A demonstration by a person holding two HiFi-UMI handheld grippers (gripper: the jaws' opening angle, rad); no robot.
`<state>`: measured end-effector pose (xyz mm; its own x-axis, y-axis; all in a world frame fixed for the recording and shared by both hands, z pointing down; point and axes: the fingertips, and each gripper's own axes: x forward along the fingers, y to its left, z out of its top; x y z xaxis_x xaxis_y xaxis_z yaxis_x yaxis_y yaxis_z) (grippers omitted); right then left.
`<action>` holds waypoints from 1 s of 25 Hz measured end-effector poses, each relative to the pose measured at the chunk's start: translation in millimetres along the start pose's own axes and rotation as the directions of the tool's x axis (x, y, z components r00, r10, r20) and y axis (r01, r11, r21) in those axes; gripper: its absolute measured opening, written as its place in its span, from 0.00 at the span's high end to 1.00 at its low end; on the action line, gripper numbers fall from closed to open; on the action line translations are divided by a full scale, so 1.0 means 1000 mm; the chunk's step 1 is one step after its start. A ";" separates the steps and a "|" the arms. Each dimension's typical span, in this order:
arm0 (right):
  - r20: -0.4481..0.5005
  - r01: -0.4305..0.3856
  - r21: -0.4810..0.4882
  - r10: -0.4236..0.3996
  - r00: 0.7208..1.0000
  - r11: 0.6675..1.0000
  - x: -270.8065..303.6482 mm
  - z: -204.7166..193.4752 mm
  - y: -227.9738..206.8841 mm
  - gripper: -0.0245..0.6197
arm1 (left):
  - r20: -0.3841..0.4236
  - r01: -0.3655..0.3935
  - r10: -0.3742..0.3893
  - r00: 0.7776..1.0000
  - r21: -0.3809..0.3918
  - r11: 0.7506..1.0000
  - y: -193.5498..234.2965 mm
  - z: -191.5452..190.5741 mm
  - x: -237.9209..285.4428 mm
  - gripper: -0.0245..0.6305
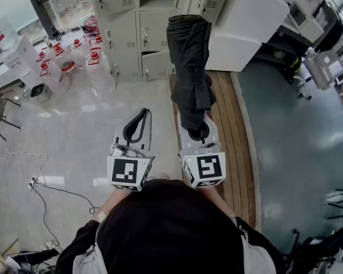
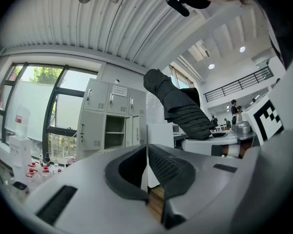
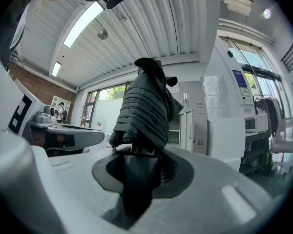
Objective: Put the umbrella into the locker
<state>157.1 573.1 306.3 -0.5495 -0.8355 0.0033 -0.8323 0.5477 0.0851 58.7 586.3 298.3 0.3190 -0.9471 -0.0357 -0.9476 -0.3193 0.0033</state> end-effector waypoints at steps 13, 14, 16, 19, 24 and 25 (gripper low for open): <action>0.023 -0.033 -0.002 0.033 0.999 0.999 0.014 -0.001 -0.023 0.82 | 0.002 -0.010 0.010 1.000 0.001 1.000 -0.008 -0.002 0.027 0.94; 0.023 -0.037 0.002 0.037 0.999 0.999 0.015 -0.002 -0.026 0.82 | 0.000 -0.012 0.012 1.000 0.001 1.000 -0.009 -0.003 0.029 0.94; 0.021 -0.046 0.009 0.045 0.999 0.999 0.018 -0.004 -0.030 0.82 | 0.005 -0.017 0.017 1.000 -0.001 1.000 -0.010 -0.003 0.032 0.94; 0.014 -0.043 0.027 0.043 0.999 0.999 0.021 -0.010 -0.036 0.82 | 0.006 -0.035 0.035 0.999 0.002 0.999 -0.007 -0.007 0.035 0.94; 0.014 -0.049 0.039 0.049 0.999 0.998 0.038 -0.016 -0.040 0.82 | 0.005 -0.054 0.054 0.999 0.002 0.999 0.009 -0.010 0.044 0.94; 0.014 -0.052 0.037 0.051 0.999 0.998 0.044 -0.016 -0.040 0.82 | 0.004 -0.054 0.054 0.999 0.001 0.999 0.013 -0.010 0.049 0.94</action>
<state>167.4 513.7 319.1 -0.5925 -0.8055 -0.0066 -0.8048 0.5916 0.0475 61.9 535.7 306.8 0.2670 -0.9629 -0.0396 -0.9636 -0.2674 0.0041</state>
